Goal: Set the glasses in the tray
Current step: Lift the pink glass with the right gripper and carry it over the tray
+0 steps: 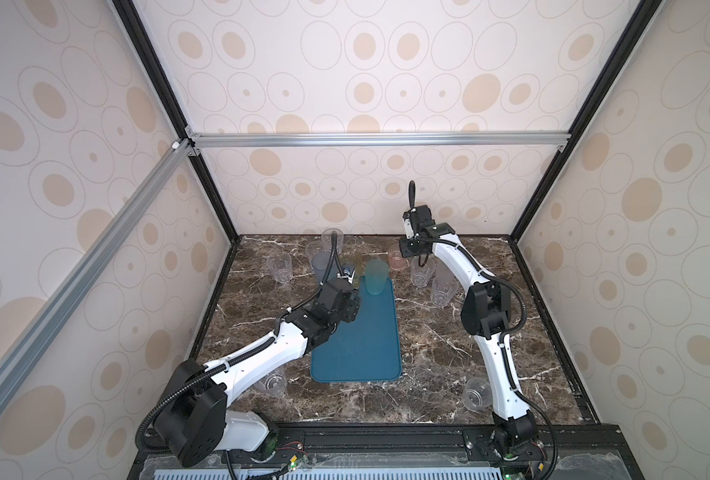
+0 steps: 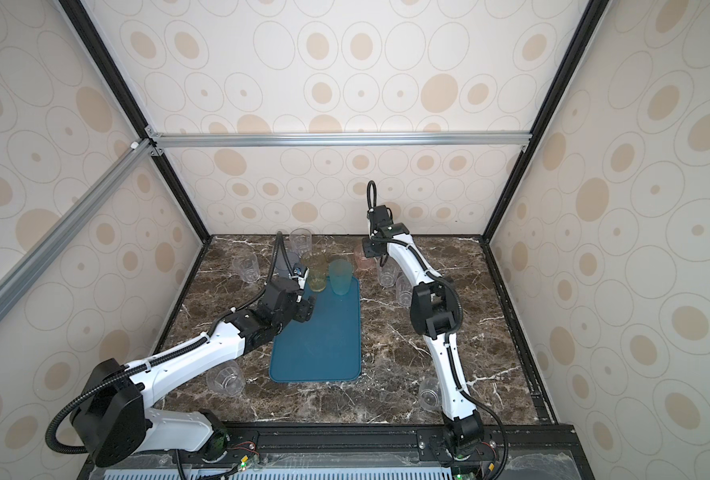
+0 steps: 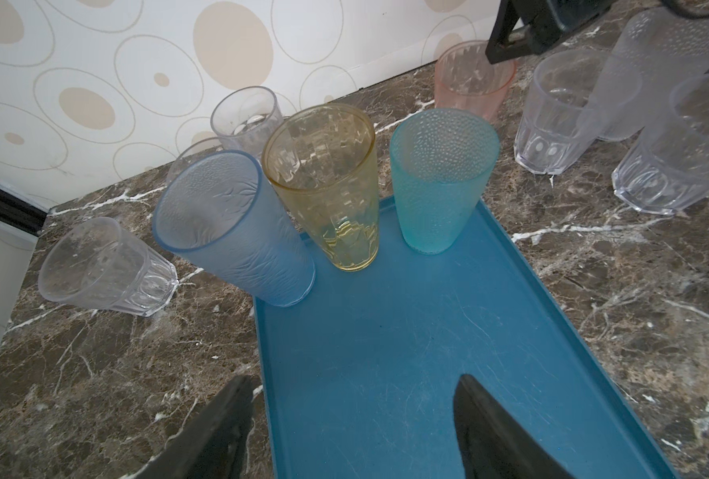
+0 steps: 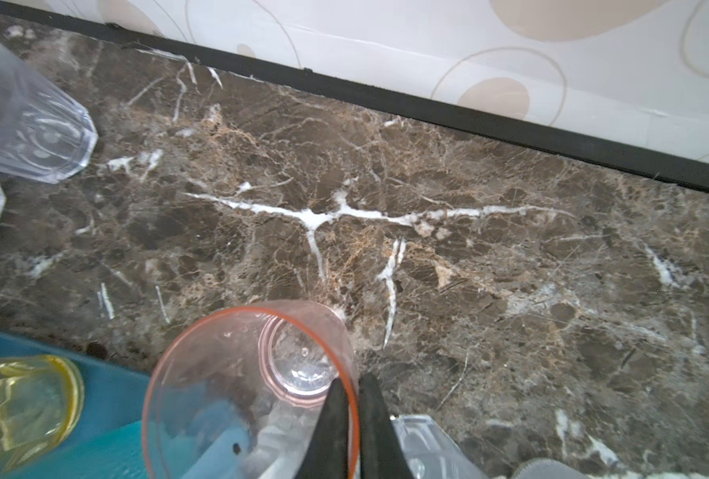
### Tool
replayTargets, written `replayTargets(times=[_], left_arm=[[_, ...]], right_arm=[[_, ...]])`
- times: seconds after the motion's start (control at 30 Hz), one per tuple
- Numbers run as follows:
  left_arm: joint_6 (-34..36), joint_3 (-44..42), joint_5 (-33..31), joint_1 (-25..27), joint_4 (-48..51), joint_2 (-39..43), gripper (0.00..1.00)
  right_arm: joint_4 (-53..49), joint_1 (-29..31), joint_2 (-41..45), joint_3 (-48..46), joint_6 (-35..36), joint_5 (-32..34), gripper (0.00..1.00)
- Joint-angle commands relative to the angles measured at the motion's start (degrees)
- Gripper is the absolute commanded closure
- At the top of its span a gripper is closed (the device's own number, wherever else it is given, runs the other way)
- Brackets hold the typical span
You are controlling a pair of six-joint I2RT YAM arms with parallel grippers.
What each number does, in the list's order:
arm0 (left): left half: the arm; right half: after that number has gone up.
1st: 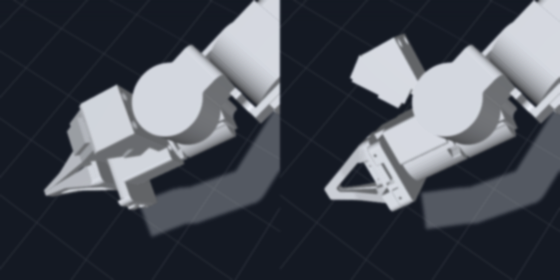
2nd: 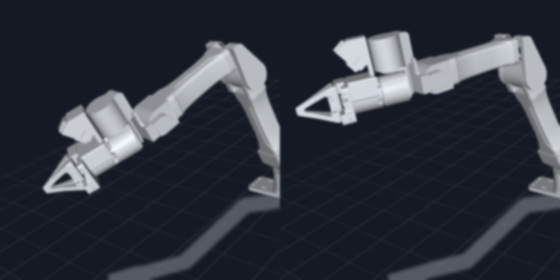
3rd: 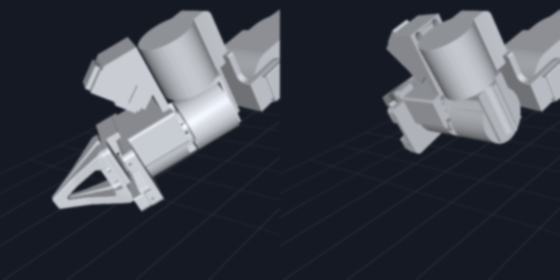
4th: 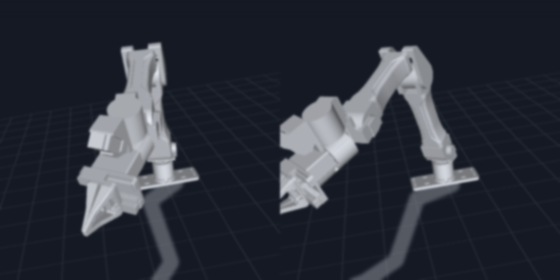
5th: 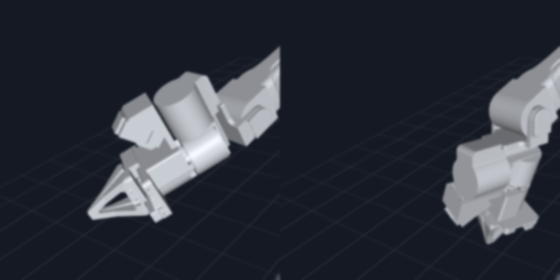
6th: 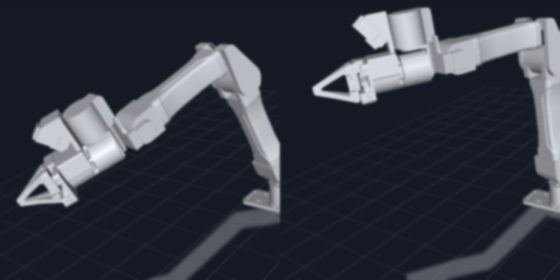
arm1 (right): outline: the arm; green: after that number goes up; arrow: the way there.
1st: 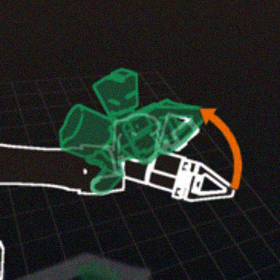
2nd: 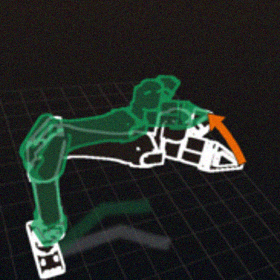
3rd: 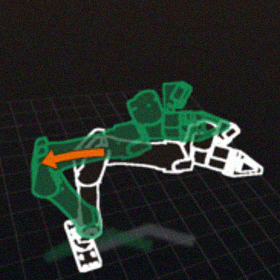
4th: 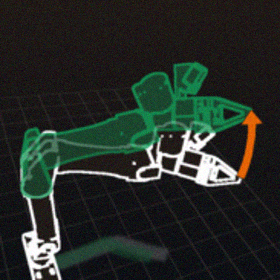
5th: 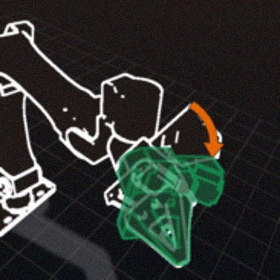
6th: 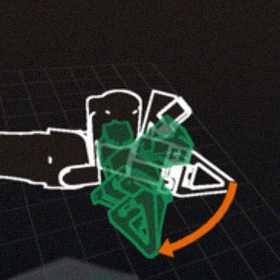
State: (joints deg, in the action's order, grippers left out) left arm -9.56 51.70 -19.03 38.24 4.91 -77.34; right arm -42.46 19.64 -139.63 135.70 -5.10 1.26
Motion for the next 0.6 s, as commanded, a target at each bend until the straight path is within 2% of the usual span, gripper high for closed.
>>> replayTargets(times=[0.0, 0.2, 0.43, 0.57], left_arm=[[0.5, 0.6, -1.4, -0.5, -0.1, 2.3, 0.24], [0.0, 3.1, -2.8, -2.0, 2.5, 3.3, 0.24], [-1.0, 5.3, -0.9, -7.8, 6.2, 6.6, 0.24], [-2.0, 5.5, 1.3, -12.0, 9.0, 8.4, 0.24]], right_arm=[[-0.8, 0.6, 6.4, -1.1, -1.3, 0.2, 0.92], [-4.3, 2.0, 13.3, -3.5, -4.9, 1.3, 0.92], [-9.5, 3.7, 25.2, -12.3, -12.4, 5.1, 0.93], [-12.4, 6.9, 32.1, -18.2, -15.4, 9.6, 0.93]])
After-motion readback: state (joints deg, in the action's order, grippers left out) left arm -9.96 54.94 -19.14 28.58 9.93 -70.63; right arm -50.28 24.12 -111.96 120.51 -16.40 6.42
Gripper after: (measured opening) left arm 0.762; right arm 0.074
